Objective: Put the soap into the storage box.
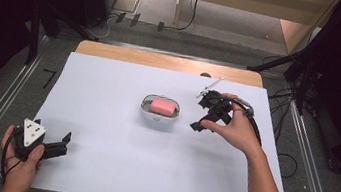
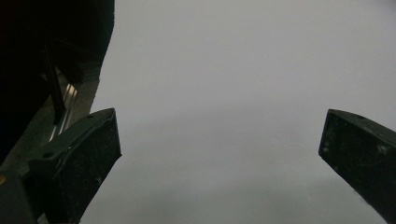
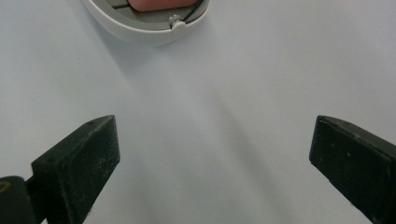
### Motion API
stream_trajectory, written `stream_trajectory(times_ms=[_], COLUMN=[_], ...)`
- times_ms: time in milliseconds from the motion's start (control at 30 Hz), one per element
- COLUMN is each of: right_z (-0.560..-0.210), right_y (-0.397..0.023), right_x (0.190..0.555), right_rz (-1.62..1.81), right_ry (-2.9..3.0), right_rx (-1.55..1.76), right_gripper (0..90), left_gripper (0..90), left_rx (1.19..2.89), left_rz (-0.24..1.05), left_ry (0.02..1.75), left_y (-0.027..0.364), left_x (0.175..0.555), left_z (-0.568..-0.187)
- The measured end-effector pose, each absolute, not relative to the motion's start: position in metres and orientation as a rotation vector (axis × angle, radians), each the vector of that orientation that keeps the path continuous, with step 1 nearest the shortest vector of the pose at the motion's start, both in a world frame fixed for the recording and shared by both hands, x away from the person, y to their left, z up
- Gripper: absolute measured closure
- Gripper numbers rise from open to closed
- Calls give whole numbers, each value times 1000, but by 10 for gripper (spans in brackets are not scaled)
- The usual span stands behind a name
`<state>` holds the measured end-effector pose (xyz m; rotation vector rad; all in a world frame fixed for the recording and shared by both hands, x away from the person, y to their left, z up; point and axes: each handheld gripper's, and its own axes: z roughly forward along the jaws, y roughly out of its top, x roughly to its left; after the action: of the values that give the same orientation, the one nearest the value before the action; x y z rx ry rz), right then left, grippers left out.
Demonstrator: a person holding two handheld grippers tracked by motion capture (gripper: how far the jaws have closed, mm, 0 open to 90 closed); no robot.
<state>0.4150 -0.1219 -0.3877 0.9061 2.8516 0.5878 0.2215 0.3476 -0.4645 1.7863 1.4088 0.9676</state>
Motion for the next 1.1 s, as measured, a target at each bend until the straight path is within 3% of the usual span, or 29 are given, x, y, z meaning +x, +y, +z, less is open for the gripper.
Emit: stream_trajectory(times_ms=[1100], right_z=[-420], right_y=[-198], right_x=[375], right_rz=[645], right_ry=[2683], right_rx=[1179], right_gripper=[25], left_gripper=[0], left_rx=[1787], left_rz=[975], left_ry=[1413], left_y=[347], left_x=[222], left_z=[-465])
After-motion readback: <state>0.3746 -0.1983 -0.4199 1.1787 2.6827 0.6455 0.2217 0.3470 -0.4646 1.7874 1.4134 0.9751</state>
